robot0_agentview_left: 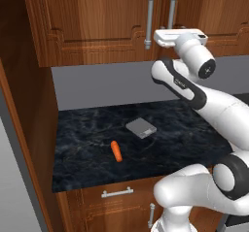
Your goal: Pick the pan from the cabinet and place it on the stove. Then turn on the stove burner for the pan.
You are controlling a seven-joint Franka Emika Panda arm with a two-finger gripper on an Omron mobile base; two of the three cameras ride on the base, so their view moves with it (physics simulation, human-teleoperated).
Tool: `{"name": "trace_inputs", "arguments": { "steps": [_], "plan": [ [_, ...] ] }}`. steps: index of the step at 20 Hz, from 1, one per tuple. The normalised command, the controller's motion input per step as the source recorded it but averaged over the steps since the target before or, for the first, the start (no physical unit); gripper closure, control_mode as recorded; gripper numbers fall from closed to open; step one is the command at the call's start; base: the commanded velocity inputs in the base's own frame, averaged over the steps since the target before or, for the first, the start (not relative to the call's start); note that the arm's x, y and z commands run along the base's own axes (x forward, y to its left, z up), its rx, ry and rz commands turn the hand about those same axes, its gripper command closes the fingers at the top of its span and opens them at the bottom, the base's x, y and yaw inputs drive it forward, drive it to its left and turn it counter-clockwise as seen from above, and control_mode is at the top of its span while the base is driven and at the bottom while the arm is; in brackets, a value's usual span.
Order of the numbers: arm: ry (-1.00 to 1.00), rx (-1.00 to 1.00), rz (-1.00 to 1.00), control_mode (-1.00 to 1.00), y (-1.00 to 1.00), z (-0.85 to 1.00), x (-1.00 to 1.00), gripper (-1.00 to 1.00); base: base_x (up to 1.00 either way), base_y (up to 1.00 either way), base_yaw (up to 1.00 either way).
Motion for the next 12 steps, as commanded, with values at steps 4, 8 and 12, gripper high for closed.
{"name": "trace_inputs", "arguments": {
  "steps": [4,8,12],
  "plan": [
    [0.00,0.00,0.00,-1.00,0.00,0.00,0.32,-1.00,0.00,0.00,0.00],
    [0.00,0.00,0.00,-1.00,0.00,0.00,0.29,-1.00,0.00,0.00,0.00],
    [0.01,0.00,0.00,-1.00,0.03,0.00,0.31,-1.00,0.00,0.00,0.00]
  ]
}}
